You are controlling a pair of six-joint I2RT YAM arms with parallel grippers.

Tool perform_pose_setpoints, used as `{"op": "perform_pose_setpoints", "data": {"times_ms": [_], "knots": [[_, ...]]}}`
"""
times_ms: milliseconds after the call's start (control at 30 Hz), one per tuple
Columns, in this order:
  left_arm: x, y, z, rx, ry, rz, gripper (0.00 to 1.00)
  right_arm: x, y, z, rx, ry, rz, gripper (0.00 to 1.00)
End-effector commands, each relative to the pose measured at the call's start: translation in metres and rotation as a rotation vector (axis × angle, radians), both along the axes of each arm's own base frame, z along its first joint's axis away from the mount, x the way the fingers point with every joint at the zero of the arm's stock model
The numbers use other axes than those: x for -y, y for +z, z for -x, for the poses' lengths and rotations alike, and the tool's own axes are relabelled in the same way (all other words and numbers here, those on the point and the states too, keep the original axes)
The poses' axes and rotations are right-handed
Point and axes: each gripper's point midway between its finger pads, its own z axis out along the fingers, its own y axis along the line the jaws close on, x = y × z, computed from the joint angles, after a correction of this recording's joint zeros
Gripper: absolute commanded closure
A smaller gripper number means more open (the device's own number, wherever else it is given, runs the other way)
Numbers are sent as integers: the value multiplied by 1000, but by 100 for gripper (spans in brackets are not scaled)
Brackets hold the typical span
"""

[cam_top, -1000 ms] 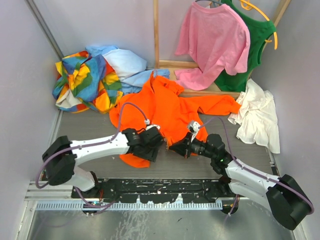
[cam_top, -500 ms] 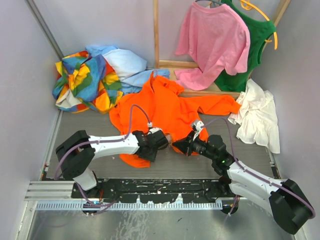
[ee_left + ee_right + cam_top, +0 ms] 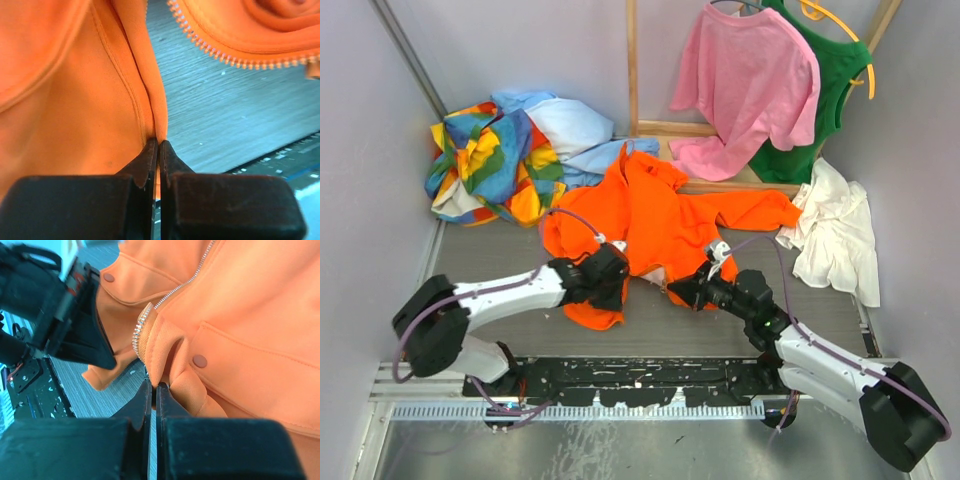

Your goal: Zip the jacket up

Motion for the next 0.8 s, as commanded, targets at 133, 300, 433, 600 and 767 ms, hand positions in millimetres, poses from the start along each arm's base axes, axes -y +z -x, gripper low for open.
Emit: {"op": "perform_pose_setpoints", "data": {"times_ms": [133, 300, 433, 600, 767], "knots": [[24, 35, -3, -29, 65, 443, 93, 2, 13, -7, 60, -23, -17, 99], [-15, -9, 2, -69, 152, 213, 92, 1, 13, -6, 55, -10, -16, 99], [-48, -21, 5, -63, 178, 33, 78, 1, 14, -6, 59, -10, -18, 99], [-80, -20, 10, -43, 179, -134, 62, 1, 13, -6, 57, -8, -16, 99], [-100, -12, 8, -3, 202, -217, 55, 0, 12, -6, 53, -5, -15, 99]]}}
